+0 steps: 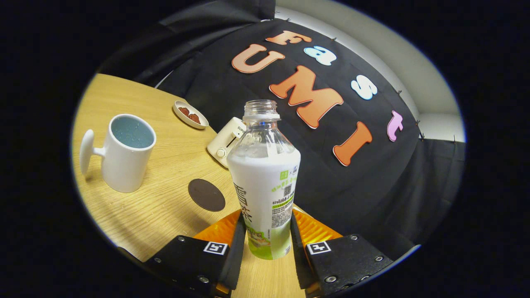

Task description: Take the bottle from table, then pour the juice into the cup, finally place the bottle on the coaster

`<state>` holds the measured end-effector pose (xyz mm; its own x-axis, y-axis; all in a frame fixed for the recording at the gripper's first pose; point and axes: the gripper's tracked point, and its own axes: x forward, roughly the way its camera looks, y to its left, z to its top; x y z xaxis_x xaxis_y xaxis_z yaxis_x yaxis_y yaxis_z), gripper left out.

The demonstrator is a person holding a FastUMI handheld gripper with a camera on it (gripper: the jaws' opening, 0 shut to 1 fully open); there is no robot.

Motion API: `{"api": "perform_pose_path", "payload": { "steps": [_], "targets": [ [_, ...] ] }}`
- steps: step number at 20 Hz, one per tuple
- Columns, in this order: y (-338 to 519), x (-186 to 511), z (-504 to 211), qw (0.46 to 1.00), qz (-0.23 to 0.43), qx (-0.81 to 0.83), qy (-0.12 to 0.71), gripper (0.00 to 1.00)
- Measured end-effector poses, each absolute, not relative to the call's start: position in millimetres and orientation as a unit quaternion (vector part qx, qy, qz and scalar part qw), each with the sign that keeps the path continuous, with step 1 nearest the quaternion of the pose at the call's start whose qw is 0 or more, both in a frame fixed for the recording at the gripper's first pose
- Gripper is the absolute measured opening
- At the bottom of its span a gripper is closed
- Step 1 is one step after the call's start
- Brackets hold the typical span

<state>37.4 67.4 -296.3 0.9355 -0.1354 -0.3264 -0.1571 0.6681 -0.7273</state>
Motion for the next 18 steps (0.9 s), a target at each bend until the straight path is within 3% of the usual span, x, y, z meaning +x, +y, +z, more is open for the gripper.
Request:
{"api": "perform_pose_path", "payload": {
  "steps": [18],
  "targets": [
    [105.9, 58.6, -291.6, 0.773, 0.045, -0.62, 0.124, 0.55]
  ]
}}
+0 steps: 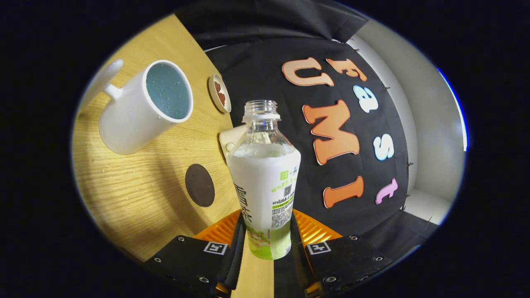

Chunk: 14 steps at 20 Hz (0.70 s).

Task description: Take the bottle from table, then pour the juice into the cup, finally place the bottle on the coaster

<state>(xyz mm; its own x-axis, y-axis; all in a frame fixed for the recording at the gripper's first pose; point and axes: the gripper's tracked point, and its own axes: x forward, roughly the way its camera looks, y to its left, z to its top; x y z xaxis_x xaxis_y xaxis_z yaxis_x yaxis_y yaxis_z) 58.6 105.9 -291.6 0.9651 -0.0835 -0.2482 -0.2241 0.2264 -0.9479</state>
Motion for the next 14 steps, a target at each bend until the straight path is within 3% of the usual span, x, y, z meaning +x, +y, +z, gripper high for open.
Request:
{"api": "perform_pose_path", "payload": {
  "steps": [14],
  "targets": [
    [134.2, 60.6, -281.9, 0.683, 0.072, -0.725, 0.047, 0.55]
  ]
}}
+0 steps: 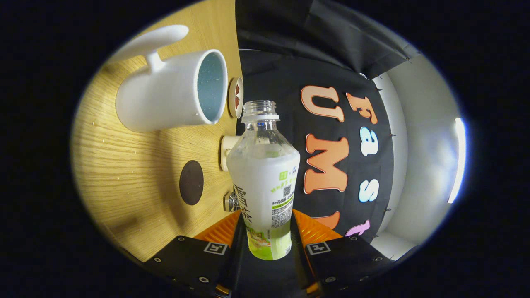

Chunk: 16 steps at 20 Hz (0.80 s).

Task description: Take the bottle from table, then pour the juice into the cup, finally place the bottle on the coaster

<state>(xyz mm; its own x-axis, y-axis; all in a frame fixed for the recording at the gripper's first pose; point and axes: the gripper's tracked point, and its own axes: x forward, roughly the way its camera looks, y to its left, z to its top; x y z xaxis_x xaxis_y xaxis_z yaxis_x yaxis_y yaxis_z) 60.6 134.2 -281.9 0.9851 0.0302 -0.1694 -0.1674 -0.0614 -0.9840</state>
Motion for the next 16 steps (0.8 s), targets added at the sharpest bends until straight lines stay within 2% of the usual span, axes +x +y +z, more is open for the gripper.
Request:
{"api": "perform_pose_path", "payload": {
  "steps": [16],
  "targets": [
    [142.5, 61.0, -275.2, 0.658, 0.067, -0.75, 0.019, 0.55]
  ]
}}
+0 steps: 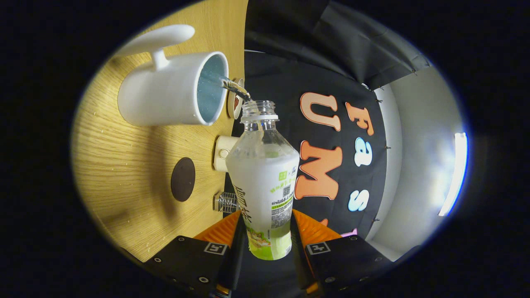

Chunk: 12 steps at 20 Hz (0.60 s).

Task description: Take the bottle from table, then pour the juice into the cup, finally place the bottle on the coaster

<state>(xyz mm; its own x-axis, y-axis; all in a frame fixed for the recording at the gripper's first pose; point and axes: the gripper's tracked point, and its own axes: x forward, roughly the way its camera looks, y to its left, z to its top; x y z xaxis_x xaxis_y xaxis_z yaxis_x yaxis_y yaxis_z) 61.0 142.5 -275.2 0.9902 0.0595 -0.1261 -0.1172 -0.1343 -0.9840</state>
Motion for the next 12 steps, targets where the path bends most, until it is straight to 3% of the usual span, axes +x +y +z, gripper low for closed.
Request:
{"api": "perform_pose_path", "payload": {
  "steps": [12],
  "targets": [
    [142.7, 62.8, -273.5, 0.641, 0.051, -0.766, -0.009, 0.55]
  ]
}}
